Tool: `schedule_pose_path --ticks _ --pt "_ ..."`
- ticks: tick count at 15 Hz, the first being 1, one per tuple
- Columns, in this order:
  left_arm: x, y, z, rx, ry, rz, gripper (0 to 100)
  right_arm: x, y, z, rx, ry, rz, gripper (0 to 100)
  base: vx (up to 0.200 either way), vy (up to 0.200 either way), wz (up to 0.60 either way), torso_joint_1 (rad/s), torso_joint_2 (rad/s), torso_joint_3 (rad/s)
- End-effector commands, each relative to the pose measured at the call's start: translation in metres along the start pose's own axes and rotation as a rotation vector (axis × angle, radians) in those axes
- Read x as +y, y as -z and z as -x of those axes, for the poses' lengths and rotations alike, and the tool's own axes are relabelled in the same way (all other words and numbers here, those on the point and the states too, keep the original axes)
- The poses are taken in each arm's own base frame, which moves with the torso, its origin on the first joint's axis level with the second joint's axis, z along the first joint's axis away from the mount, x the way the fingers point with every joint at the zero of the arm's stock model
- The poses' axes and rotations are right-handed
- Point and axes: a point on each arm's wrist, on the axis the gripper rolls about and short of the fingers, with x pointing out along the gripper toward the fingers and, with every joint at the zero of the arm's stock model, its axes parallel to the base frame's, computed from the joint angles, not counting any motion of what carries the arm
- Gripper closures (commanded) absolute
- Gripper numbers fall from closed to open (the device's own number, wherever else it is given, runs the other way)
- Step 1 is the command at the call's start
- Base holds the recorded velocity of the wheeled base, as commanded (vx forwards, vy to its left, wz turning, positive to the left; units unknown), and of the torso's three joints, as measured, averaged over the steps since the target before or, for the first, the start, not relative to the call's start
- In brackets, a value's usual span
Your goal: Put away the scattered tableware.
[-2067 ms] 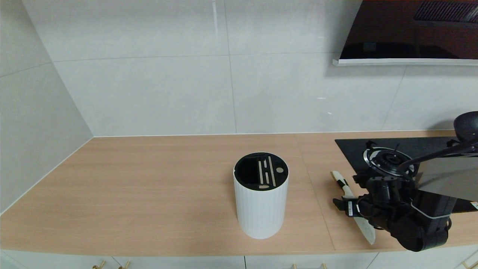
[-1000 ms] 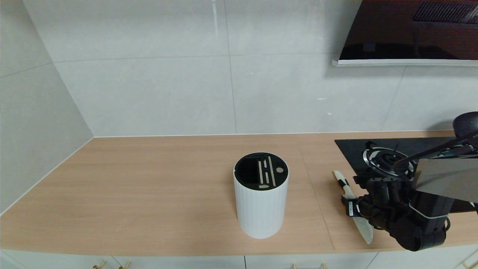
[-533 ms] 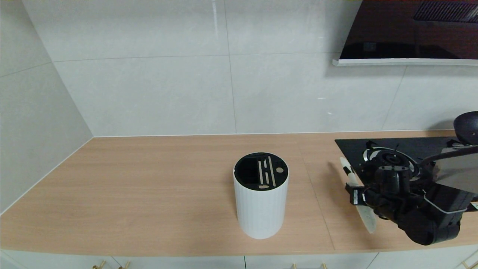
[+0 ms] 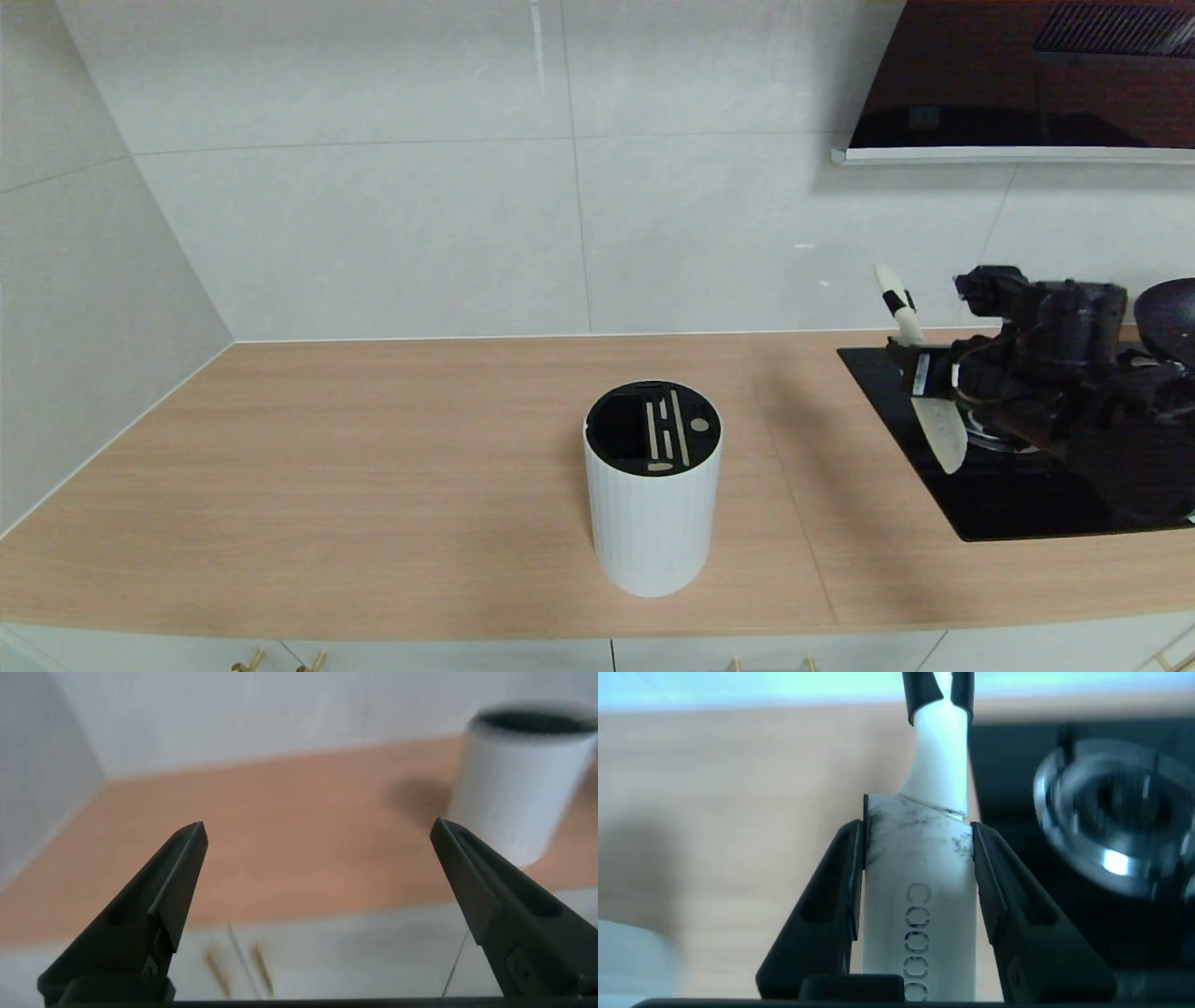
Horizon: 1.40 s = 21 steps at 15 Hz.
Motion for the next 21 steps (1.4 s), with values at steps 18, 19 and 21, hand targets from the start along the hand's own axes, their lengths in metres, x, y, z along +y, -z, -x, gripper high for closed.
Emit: schedule_pose_path --ticks 18,19,21 --pt "-0.104 -0.063 -0.298 0.224 0.618 0.641 0 0.15 -0.048 0.123 -0.097 -0.522 -0.042 100 0.0 0.0 0.0 0.0 0.0 0.0" --pt "-0.111 -0.065 -0.295 0.253 0.672 0.701 0 0.158 -0.044 0.127 -0.08 -0.549 -0.055 100 0.0 0.0 0.0 0.0 0.0 0.0" --pt "-0.121 -0.064 -0.29 0.329 0.772 0.788 0 0.173 -0.037 0.137 -0.053 -0.606 -0.055 100 0.0 0.0 0.0 0.0 0.0 0.0"
